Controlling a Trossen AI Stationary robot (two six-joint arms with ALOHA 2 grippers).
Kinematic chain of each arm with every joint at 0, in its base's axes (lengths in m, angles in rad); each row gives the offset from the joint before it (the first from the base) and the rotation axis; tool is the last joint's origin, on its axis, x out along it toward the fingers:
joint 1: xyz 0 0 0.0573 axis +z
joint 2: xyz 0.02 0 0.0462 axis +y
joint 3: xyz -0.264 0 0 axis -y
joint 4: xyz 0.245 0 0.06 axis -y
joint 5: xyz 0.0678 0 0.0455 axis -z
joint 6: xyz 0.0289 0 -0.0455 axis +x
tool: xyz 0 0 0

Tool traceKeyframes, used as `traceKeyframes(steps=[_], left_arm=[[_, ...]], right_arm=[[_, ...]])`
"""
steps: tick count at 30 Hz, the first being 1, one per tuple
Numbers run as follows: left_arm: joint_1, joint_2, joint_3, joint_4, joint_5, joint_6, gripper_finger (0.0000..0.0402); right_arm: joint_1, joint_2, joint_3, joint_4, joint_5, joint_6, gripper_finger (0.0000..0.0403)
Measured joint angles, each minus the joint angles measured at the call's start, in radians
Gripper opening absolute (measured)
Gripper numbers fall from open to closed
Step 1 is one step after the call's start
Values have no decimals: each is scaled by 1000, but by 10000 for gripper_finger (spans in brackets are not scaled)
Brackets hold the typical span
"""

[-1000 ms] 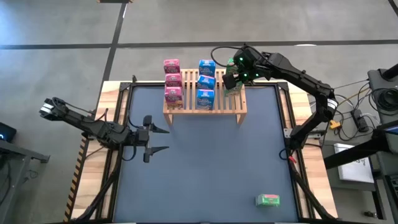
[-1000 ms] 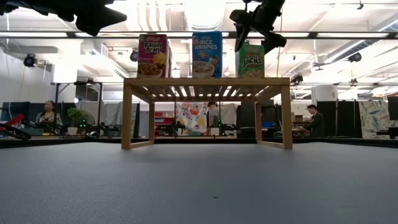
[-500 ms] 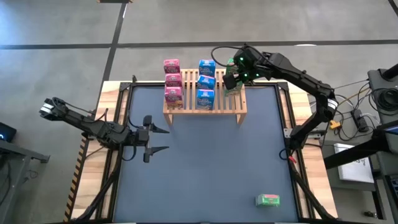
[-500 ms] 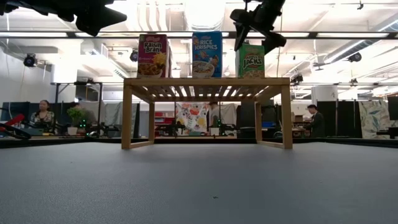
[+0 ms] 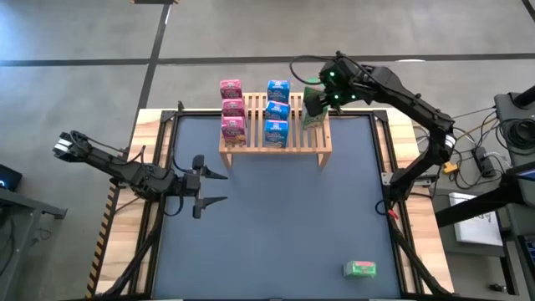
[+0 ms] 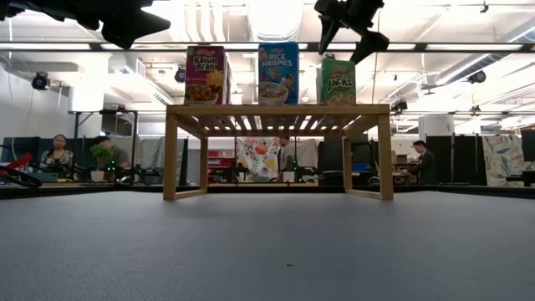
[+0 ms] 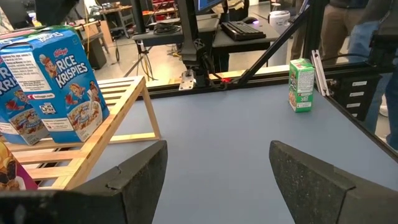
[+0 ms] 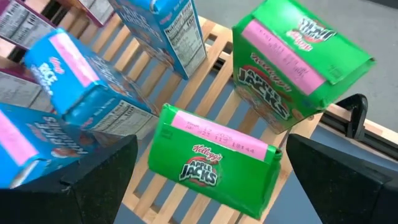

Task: Stack cereal on shelf
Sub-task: Put the green cereal box on the shelf aligned with the other green cereal boxes

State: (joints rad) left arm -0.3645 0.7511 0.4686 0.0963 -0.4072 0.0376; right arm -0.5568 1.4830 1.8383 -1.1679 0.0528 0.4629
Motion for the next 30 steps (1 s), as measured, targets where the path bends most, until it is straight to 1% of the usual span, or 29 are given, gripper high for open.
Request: traceKeyframes(steps=[5, 8, 11, 15, 19, 22, 25, 27, 30], left_arm=[[0, 0, 0, -1, 0, -3, 265], [0, 0, 0, -1, 0, -3, 265], [0, 0, 0, -2, 0, -3, 265], [0, 0, 0, -2, 0, -3, 265], [0, 0, 0, -1, 0, -3, 265], [0, 0, 0, -1, 0, -9, 265], [0, 0, 0, -1, 0, -19, 265], [0, 0, 0, -1, 0, -21, 265], [0, 0, 0, -1, 0, -25, 265]], right_arm=[[0, 0, 75, -55, -6, -3, 400], [10, -8, 131, -112, -8, -59, 400], [60, -52, 147, -132, -8, -156, 400], [178, -135, 109, -112, 0, -172, 400], [344, -230, -5, -1, 7, -164, 400], [476, -290, -121, 82, 47, -115, 400], [598, -329, -249, 114, 84, -97, 400], [667, -343, -339, 135, 114, -51, 400], [744, -352, -459, 168, 147, 70, 400]])
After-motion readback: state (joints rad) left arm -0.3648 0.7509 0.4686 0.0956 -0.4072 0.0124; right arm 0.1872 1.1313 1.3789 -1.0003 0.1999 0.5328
